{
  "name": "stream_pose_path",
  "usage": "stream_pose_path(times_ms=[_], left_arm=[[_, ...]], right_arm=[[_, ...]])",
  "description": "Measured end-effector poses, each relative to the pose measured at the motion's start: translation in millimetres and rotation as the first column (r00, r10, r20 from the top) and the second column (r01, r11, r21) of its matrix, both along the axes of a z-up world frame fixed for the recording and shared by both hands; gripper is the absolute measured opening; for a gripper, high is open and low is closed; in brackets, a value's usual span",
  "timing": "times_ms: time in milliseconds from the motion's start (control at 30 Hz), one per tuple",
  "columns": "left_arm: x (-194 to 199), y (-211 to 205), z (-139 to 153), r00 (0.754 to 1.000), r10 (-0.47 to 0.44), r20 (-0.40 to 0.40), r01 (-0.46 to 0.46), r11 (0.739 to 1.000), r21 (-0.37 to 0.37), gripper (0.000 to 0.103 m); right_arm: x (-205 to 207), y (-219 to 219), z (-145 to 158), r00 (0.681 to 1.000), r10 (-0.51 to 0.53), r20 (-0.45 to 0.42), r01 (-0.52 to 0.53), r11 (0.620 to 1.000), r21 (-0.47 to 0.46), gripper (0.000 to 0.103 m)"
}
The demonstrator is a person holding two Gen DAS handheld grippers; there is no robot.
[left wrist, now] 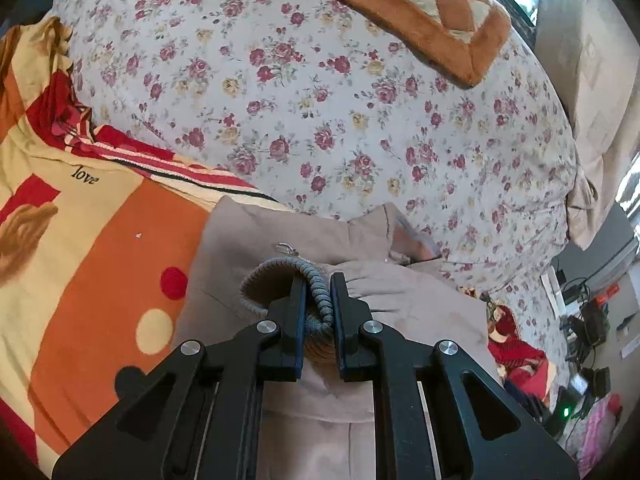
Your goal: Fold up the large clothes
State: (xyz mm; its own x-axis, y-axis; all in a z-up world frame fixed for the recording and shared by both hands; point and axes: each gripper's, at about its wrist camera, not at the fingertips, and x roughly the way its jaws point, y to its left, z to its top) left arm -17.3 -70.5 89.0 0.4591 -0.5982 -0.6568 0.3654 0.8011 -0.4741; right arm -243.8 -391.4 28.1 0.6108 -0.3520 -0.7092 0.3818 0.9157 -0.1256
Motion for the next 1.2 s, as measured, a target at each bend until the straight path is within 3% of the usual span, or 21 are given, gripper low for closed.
stream_pose_path(times_ms=[33, 133, 267, 367, 433, 467, 500, 533, 600, 667, 733, 800, 867, 967, 1000, 1067, 1200], left_arm=[[0, 0, -2, 1.0, -0.002, -0.007, 0.002, 1.0, 0.006, 0.01], [4, 1, -15, 0.999, 0.024, -0.046, -0.021, 0.998, 0.065, 0.011], [20, -5, -54, 0.99, 0.092, -0.108, -0.067, 0.975, 0.213, 0.014], [22, 0, -61, 0.984, 0.117, -0.134, -0.089, 0.976, 0.198, 0.016], [18, 4, -49, 0.987, 0.128, -0.101, -0.106, 0.974, 0.2, 0.029], [13, 8, -38, 0.989, 0.134, -0.059, -0.12, 0.972, 0.204, 0.043], [10, 11, -31, 0.989, 0.144, -0.03, -0.135, 0.971, 0.199, 0.05], [6, 16, -24, 0.987, 0.159, 0.002, -0.157, 0.97, 0.186, 0.058], [-2, 21, -11, 0.982, 0.18, 0.056, -0.186, 0.972, 0.145, 0.06], [-7, 17, -6, 0.984, 0.156, 0.086, -0.166, 0.977, 0.13, 0.06], [-11, 4, -9, 0.989, 0.104, 0.106, -0.12, 0.981, 0.153, 0.06], [-13, -14, -22, 0.993, 0.049, 0.104, -0.071, 0.972, 0.223, 0.06], [-8, -30, -45, 0.996, 0.027, 0.08, -0.051, 0.948, 0.314, 0.06], [1, -39, -78, 0.999, 0.043, -0.005, -0.037, 0.915, 0.403, 0.06], [3, -38, -84, 0.998, 0.056, -0.022, -0.043, 0.918, 0.394, 0.061], [3, -37, -80, 0.998, 0.07, -0.008, -0.061, 0.922, 0.383, 0.061], [-3, -39, -65, 0.996, 0.071, 0.052, -0.085, 0.929, 0.36, 0.061]], right_arm=[[6, -5, 0, 1.0, 0.003, 0.002, -0.003, 1.0, 0.0, 0.019], [-3, -22, 5, 0.998, -0.052, 0.028, 0.049, 0.994, 0.098, 0.008], [-28, -27, -11, 0.998, -0.048, -0.052, 0.057, 0.977, 0.206, 0.006], [-32, -25, -22, 0.994, -0.021, -0.104, 0.047, 0.967, 0.252, 0.006], [-40, -28, -11, 0.997, -0.04, -0.062, 0.055, 0.963, 0.264, 0.006], [-48, -33, -2, 0.998, -0.064, -0.017, 0.066, 0.955, 0.29, 0.007], [-56, -40, 8, 0.995, -0.099, 0.024, 0.086, 0.943, 0.322, 0.017], [-60, -44, 13, 0.992, -0.118, 0.046, 0.095, 0.935, 0.341, 0.043], [-60, -51, 24, 0.981, -0.16, 0.109, 0.104, 0.912, 0.398, 0.07], [-48, -51, 27, 0.981, -0.149, 0.128, 0.082, 0.902, 0.423, 0.07], [-23, -43, 27, 0.991, -0.085, 0.108, 0.037, 0.923, 0.382, 0.069], [-1, -40, 21, 0.993, -0.083, 0.082, 0.053, 0.946, 0.319, 0.062], [15, -43, 5, 0.996, -0.077, 0.047, 0.059, 0.948, 0.312, 0.054], [29, -52, -39, 0.986, -0.094, -0.136, 0.131, 0.947, 0.294, 0.054], [23, -54, -38, 0.99, -0.093, -0.102, 0.121, 0.943, 0.309, 0.054], [18, -58, -26, 0.985, -0.108, -0.131, 0.147, 0.931, 0.335, 0.054], [21, -57, 11, 0.994, -0.108, 0.003, 0.101, 0.939, 0.328, 0.054]])
